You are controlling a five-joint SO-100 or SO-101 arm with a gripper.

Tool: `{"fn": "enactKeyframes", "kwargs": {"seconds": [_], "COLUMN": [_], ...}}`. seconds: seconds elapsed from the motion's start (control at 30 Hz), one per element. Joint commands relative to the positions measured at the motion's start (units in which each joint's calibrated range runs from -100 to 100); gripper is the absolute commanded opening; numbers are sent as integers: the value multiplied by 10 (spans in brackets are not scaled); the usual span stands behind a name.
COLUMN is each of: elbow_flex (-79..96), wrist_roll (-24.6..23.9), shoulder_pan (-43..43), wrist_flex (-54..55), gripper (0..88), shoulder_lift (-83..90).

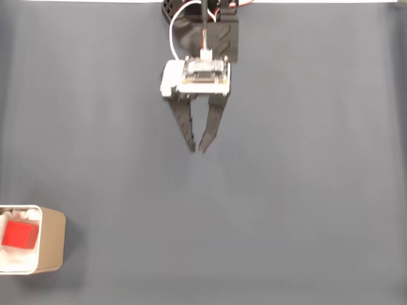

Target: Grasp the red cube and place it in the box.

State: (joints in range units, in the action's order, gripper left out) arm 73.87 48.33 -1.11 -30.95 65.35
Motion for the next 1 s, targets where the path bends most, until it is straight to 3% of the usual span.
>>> {"fn": "enactKeyframes", "kwargs": {"seconds": [0.0,0.17,0.47,0.97], "elbow_flex": [142,259,259,259], "wrist_roll": [10,11,5,0], "shoulder_pan": [10,14,27,20], "wrist_flex": [-23,-149,-367,-449], "gripper": [0,0,0,0], "shoulder_lift": [156,307,347,347]}}
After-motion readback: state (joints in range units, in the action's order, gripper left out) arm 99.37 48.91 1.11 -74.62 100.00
